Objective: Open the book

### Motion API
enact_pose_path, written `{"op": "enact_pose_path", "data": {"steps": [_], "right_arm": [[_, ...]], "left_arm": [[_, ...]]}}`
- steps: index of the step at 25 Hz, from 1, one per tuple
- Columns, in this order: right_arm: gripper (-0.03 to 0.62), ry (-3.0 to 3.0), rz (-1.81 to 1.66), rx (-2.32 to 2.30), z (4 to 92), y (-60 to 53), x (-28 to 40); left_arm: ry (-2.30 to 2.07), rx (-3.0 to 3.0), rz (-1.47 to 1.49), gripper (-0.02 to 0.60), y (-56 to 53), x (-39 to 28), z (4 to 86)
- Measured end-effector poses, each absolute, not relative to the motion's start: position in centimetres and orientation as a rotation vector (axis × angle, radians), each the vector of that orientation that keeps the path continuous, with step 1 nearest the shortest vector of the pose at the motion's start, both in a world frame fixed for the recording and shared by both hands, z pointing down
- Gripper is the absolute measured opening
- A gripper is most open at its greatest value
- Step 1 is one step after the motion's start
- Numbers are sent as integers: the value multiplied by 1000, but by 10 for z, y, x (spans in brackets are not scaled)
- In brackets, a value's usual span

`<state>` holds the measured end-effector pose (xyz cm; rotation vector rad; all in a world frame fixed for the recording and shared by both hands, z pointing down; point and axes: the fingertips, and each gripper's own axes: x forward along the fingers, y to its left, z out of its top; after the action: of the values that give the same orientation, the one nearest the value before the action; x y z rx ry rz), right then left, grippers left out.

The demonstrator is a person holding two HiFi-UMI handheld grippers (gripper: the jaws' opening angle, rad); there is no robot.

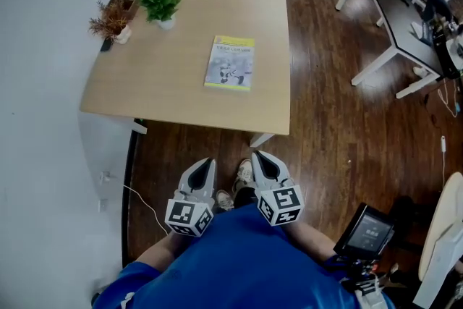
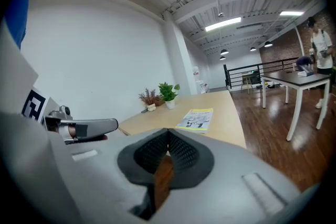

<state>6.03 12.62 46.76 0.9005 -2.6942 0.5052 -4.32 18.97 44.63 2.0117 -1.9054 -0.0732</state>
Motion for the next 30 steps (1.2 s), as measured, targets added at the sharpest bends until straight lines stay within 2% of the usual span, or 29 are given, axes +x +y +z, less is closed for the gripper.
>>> {"op": "enact_pose_path", "data": {"steps": [20, 30], "right_arm": [[2, -2615, 657, 913, 514, -43, 3], [2, -2513, 785, 1015, 541, -90, -16]], "left_arm": [[-1846, 2021, 87, 8, 9, -107, 469], [-1779, 2028, 138, 8, -39, -138, 486]]}}
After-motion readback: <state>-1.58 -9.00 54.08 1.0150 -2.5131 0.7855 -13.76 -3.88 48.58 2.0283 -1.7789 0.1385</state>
